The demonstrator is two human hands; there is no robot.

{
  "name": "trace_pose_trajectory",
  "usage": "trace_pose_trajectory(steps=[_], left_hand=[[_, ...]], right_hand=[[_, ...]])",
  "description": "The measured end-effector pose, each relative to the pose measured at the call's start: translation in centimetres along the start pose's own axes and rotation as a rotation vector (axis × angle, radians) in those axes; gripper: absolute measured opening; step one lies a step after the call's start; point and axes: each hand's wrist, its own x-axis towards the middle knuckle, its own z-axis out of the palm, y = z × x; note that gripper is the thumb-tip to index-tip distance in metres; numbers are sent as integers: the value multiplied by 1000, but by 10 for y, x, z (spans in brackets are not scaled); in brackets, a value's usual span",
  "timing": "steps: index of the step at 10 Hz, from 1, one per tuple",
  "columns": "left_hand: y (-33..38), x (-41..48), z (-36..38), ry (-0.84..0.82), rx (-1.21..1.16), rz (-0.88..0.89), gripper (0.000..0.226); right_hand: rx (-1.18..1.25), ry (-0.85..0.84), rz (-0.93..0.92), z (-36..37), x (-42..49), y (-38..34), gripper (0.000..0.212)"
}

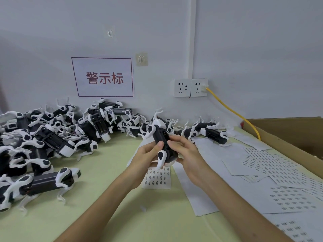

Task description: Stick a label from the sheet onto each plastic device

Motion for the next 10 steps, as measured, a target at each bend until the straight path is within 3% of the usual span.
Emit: trace_pose_trajectory(steps=[2, 5, 6, 7, 8, 9, 10], left_hand=[[-4, 4, -5, 99, 239, -62, 38], [-10, 6, -4, 176, 139, -14, 29], [-12, 8, -1, 234, 117, -19, 38], [-12, 10, -5, 308, 244, 37, 39], [-13, 12, -14, 333, 314, 67, 36], [-14, 13, -15, 340, 314, 51, 37], [-17, 14, -12, 311, 321, 64, 37]], right_hand=[[-200, 69, 57, 3, 4, 8, 20], [-297, -73, 39, -7, 5, -1, 25], [-265, 12, 96, -13, 9, -7, 10], [-227, 162, 205, -34, 16, -16, 14], [138, 272, 186, -77, 16, -36, 15], [854, 390, -166, -129, 8, -55, 29], [1134, 464, -394, -165, 1, -55, 52]])
